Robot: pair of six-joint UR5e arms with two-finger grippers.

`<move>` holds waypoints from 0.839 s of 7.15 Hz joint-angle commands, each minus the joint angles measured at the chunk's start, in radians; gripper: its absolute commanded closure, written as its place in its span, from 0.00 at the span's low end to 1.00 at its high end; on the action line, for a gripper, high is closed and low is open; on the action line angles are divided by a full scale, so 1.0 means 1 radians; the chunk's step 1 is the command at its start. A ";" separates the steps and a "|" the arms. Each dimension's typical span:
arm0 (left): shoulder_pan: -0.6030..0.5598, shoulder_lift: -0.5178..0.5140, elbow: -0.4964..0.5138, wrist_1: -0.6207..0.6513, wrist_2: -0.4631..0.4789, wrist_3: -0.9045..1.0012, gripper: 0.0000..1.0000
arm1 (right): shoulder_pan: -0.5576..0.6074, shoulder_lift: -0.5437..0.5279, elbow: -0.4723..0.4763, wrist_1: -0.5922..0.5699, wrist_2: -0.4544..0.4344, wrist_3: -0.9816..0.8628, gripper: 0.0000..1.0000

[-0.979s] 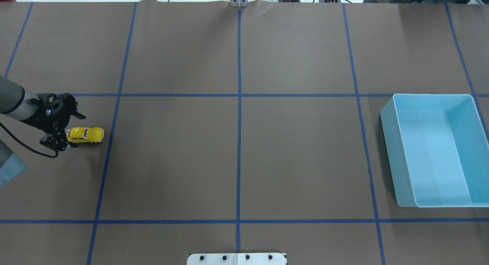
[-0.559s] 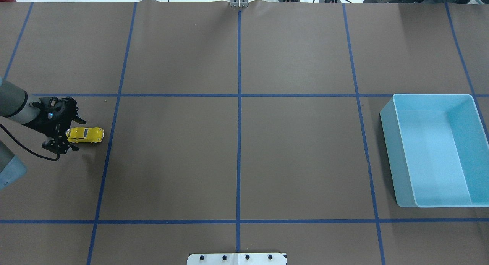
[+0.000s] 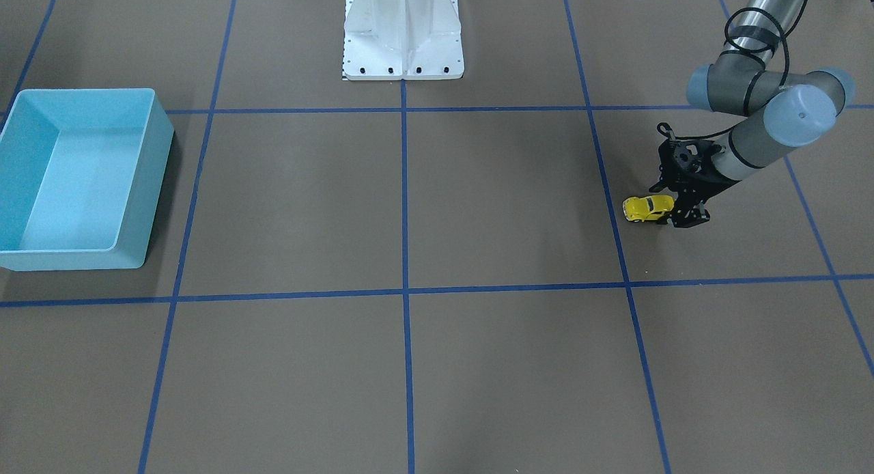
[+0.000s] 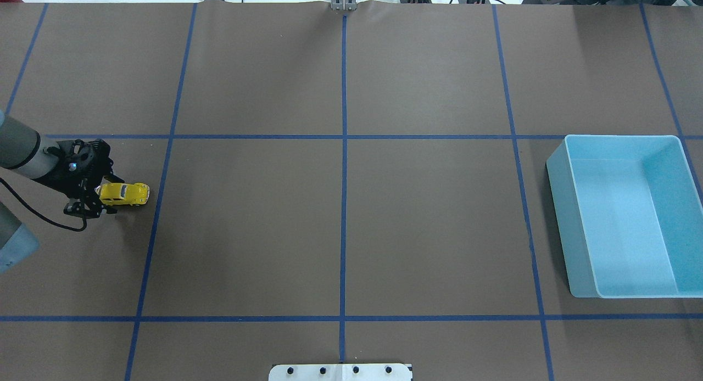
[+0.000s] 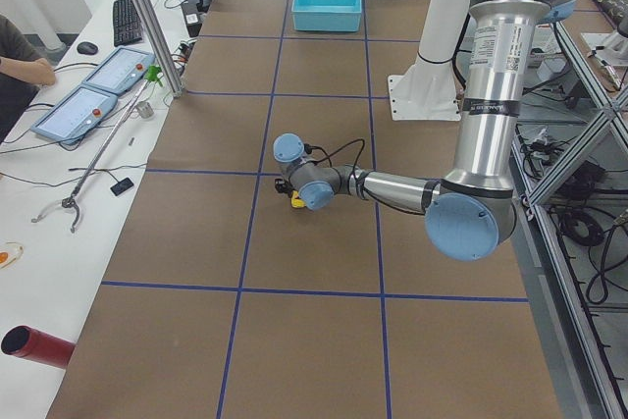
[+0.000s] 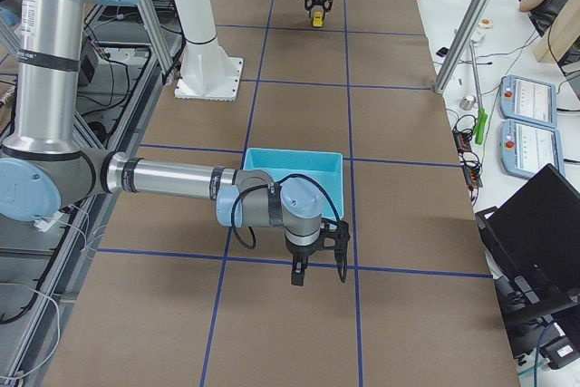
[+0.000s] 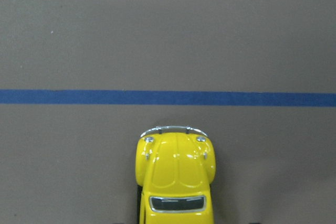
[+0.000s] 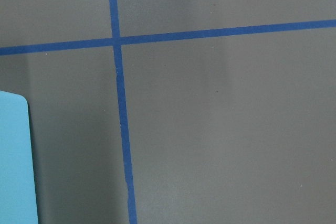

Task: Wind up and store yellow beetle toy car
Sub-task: 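Lower the left gripper onto the yellow car and press it down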

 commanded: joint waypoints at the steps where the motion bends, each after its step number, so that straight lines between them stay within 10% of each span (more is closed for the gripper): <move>1: -0.008 0.003 -0.005 -0.054 0.000 0.003 0.72 | 0.001 0.000 0.000 0.000 0.000 0.000 0.00; 6: -0.029 0.026 -0.028 -0.174 -0.009 -0.035 0.91 | 0.000 0.000 0.000 0.000 0.000 0.000 0.00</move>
